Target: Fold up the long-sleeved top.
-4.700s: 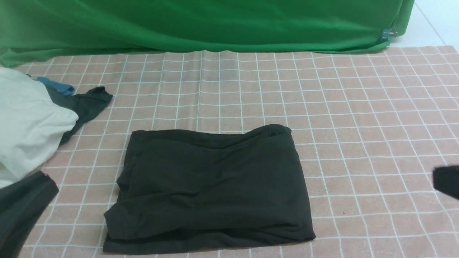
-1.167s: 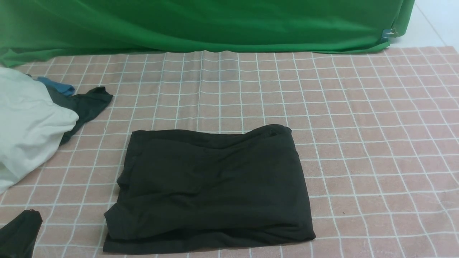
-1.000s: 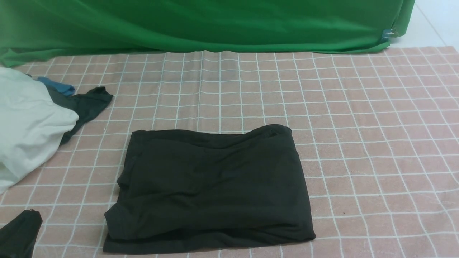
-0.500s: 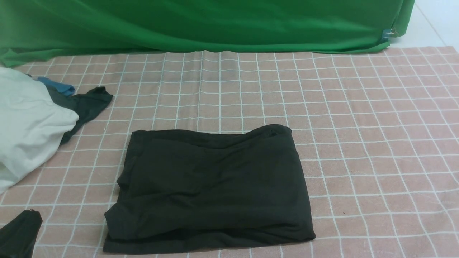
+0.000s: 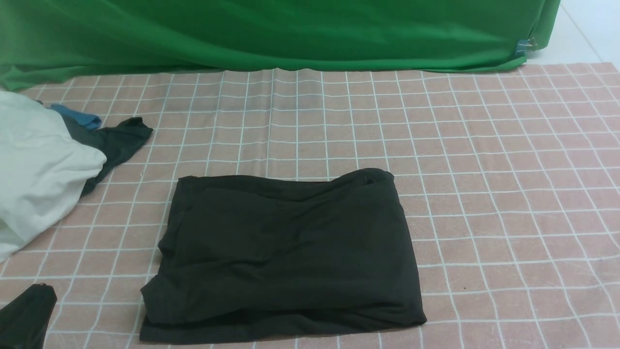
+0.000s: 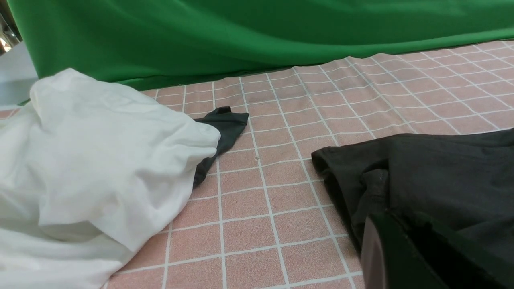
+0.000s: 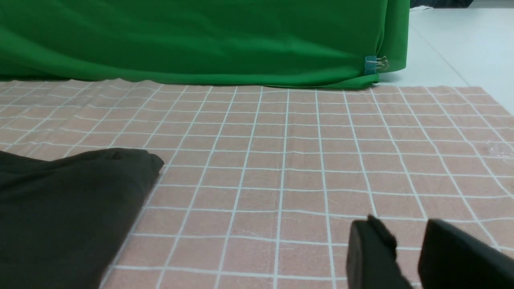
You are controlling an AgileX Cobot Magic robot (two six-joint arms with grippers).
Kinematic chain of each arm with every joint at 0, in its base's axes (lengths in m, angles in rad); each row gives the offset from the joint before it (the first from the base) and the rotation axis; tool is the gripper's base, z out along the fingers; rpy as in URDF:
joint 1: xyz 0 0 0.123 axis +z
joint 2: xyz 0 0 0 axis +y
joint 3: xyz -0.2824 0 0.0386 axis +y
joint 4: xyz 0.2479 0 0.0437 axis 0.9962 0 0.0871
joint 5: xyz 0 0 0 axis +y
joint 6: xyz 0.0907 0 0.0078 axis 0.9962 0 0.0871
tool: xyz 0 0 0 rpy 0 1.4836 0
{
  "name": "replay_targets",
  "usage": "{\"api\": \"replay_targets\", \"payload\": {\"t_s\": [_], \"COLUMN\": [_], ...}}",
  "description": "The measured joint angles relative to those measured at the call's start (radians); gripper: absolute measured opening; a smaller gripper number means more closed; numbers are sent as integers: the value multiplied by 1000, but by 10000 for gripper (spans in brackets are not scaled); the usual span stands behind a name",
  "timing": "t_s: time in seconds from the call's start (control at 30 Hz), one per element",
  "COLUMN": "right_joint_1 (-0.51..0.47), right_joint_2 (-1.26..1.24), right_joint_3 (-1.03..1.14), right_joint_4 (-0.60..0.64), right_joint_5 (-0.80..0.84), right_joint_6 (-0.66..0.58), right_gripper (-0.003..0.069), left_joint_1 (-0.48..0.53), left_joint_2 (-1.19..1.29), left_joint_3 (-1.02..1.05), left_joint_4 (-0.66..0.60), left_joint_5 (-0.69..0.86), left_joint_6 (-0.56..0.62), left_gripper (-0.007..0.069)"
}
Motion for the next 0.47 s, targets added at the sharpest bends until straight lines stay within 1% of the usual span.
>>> {"api": "replay_targets", "payload": {"t_s": [0.47], "right_joint_1": [0], "right_joint_2": [0], "right_joint_3": [0], "right_joint_4": [0], "right_joint_5": [0], "right_joint_6": [0], "right_gripper": [241], "left_joint_1": [0], "left_joint_2": [0], "left_joint_3": [0], "left_joint_4": [0], "left_joint_5": [0], "left_joint_6": [0], "left_gripper": [18]}}
